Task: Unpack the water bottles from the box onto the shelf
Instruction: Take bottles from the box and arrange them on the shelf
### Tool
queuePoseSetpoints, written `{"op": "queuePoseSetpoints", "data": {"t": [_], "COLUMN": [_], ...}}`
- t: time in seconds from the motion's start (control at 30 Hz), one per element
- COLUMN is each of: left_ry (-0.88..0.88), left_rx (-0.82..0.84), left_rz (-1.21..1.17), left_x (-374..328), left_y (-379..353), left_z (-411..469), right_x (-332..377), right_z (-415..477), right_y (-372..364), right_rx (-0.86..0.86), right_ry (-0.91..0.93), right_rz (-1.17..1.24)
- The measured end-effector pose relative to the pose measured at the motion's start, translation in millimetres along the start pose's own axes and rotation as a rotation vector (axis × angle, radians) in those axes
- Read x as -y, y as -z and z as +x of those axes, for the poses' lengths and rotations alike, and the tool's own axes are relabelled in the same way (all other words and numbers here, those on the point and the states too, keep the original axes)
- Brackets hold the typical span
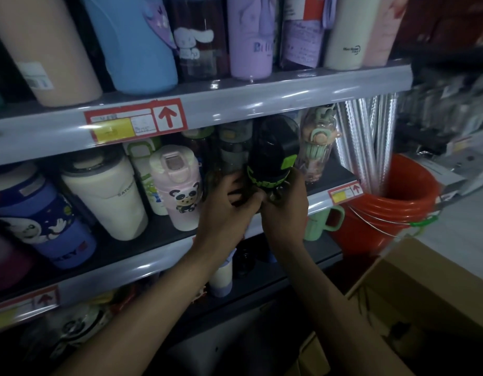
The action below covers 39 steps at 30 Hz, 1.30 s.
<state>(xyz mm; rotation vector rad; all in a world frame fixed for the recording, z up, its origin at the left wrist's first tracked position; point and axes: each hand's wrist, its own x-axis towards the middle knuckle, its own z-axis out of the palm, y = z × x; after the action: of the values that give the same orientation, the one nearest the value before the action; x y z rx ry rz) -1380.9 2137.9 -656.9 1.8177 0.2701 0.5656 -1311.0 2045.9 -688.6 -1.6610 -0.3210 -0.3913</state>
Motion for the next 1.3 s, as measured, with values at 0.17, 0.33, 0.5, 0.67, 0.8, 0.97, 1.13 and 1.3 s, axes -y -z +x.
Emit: {"op": "queuePoseSetpoints", "data": {"t": [0.17, 0.33, 0.5, 0.67, 0.8, 0.97, 1.13, 1.3], "left_ry": [-0.069, -0.066, 0.046, 0.158, 0.188, 0.152, 0.130, 0.137], "left_rx": [-0.054, -0.091, -0.033, -0.015, 0.011, 0.037, 0.062, 0.085], "left_rz": [0.014, -0.024, -0.052, -0.096, -0.146, -0.163, -0.190, -0.182], "left_x": [-6.6, -12.8, -4.7, 9.0, 25.4, 32.6, 31.4, 33.7], "left_y": [2.3, 17.7, 41.1, 47.5, 52.8, 65.1, 67.1, 64.4], "left_z": [-4.6, -9.6, -21.1, -41.0, -56.9, -62.6, -65.2, -64.5], "right_x": [16.7, 22.6, 21.8, 16.7, 2.3, -10.1, -24.9, -28.2], "right_z": [-18.7, -34.6, -23.5, -12.6, -3.9, 6.9, 13.1, 15.9], "right_y": [1.5, 4.9, 28.4, 36.4, 9.7, -32.5, -60.8, -75.8], "right_rx": [0.002, 0.156, 0.490, 0.467, 0.301, 0.265, 0.167, 0.065], "right_ry": [0.046, 0.064, 0.030, 0.012, -0.023, -0.037, -0.157, -0.146], "right_rz": [-0.041, -0.145, -0.049, -0.136, -0.237, -0.344, -0.340, -0.399]}}
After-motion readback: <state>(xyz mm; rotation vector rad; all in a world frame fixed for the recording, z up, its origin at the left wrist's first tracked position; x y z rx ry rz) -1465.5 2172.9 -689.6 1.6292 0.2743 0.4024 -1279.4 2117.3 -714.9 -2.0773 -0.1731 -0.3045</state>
